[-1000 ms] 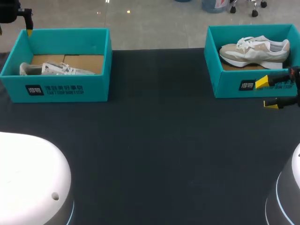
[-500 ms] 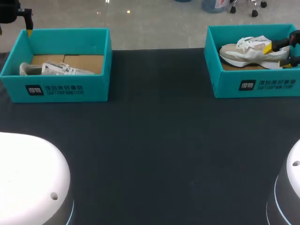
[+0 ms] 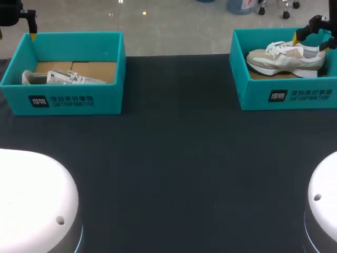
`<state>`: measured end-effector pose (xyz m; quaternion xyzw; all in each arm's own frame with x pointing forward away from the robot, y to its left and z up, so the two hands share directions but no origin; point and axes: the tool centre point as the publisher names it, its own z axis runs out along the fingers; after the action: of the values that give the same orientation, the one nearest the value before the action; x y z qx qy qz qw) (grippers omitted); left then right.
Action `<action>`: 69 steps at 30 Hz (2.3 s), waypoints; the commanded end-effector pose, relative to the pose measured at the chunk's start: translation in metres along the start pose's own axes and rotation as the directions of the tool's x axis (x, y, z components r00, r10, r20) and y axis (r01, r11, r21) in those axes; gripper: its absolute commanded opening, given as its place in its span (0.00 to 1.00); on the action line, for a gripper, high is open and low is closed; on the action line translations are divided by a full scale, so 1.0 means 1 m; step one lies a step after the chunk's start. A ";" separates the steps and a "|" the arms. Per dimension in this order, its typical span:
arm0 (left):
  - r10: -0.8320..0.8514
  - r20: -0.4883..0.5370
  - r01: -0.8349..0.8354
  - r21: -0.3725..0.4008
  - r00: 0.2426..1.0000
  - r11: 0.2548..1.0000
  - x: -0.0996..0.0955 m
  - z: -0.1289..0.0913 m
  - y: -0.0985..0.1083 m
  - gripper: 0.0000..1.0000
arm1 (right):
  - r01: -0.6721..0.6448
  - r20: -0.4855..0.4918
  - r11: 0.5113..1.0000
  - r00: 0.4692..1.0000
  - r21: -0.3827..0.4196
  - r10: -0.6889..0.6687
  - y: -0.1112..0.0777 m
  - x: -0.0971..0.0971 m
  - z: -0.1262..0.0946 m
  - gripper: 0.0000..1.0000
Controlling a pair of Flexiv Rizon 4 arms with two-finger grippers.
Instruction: Take the shoe out of the shoebox, open the shoe tongue, remove and reinsert the insole, then place the shoe into the shoebox
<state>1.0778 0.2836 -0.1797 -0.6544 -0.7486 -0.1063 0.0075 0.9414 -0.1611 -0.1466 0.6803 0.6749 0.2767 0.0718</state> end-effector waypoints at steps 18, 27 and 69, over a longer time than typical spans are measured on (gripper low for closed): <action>0.000 -0.003 0.000 0.000 1.000 1.000 0.000 -0.001 0.000 1.00 | -0.180 0.367 0.981 0.910 -0.071 0.193 0.046 -0.030 0.048 1.00; 0.000 -0.003 0.000 0.000 1.000 1.000 0.000 -0.001 0.000 1.00 | -0.219 0.471 0.973 0.853 -0.070 0.226 0.072 -0.070 0.089 1.00; 0.000 -0.003 0.000 0.000 1.000 1.000 0.000 -0.001 0.000 1.00 | -0.335 0.560 0.942 0.775 -0.027 0.292 0.119 -0.179 0.166 1.00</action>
<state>1.0779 0.2836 -0.1798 -0.6544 -0.7486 -0.1065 0.0076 1.1118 -0.2903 -0.2646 0.8315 0.5062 0.0701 0.2177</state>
